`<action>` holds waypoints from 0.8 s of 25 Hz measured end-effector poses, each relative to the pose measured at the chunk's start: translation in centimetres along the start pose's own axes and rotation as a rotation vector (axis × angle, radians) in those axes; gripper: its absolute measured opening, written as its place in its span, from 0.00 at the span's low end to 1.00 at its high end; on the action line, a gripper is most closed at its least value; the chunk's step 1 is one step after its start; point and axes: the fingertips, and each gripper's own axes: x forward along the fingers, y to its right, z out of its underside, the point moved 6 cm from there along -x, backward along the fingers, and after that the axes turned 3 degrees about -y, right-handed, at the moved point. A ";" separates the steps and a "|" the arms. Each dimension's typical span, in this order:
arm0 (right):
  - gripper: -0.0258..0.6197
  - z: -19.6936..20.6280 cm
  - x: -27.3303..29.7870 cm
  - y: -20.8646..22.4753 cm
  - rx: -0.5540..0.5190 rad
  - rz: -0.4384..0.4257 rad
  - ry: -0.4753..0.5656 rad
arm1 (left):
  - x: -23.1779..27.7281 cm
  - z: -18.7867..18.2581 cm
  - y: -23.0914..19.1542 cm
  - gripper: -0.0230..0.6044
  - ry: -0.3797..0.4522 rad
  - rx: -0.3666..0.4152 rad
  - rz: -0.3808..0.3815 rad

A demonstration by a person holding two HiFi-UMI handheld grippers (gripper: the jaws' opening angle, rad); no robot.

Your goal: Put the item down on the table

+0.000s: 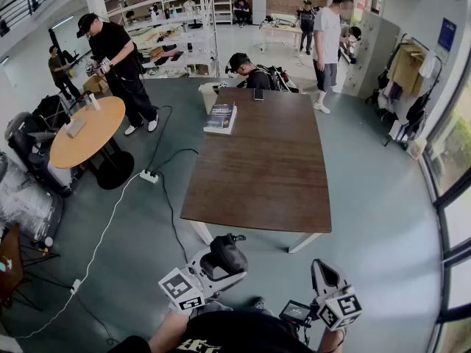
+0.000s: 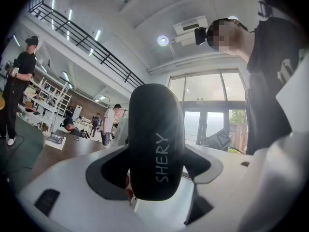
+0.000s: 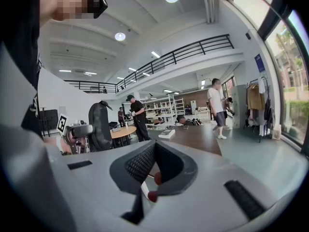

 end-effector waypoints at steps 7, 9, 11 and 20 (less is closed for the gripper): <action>0.02 0.5 -1.4 2.7 0.003 -0.014 -0.004 | 2.5 0.7 1.8 0.58 -0.008 0.001 -0.009; 0.02 0.7 -1.8 3.1 0.003 -0.019 -0.006 | 2.8 1.0 2.4 0.58 -0.011 0.001 -0.013; 0.02 0.9 -2.1 3.5 0.002 -0.026 -0.010 | 3.0 1.3 3.1 0.58 -0.015 0.000 -0.015; 0.02 1.6 -3.6 4.9 0.009 -0.034 -0.009 | 3.7 1.7 5.0 0.58 -0.019 0.006 -0.037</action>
